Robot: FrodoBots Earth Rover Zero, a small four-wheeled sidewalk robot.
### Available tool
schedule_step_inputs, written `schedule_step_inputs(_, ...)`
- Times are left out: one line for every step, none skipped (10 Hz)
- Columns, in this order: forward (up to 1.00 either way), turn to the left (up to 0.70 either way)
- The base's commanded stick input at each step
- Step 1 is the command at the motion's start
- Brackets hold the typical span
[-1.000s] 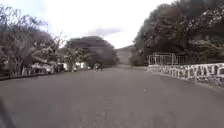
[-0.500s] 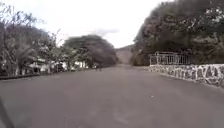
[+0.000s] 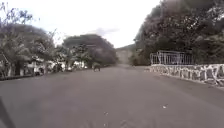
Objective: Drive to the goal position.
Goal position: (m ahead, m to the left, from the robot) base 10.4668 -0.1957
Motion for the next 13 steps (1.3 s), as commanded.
schedule_step_inputs(1.0, 0.0)
schedule_step_inputs(1.0, 0.0)
schedule_step_inputs(1.0, 0.0)
schedule_step_inputs(1.0, 0.0)
schedule_step_inputs(1.0, 0.0)
schedule_step_inputs(1.0, 0.0)
schedule_step_inputs(1.0, 0.0)
schedule_step_inputs(1.0, 0.0)
schedule_step_inputs(1.0, 0.0)
schedule_step_inputs(1.0, 0.0)
schedule_step_inputs(1.0, 0.0)
schedule_step_inputs(1.0, 0.0)
schedule_step_inputs(1.0, 0.0)
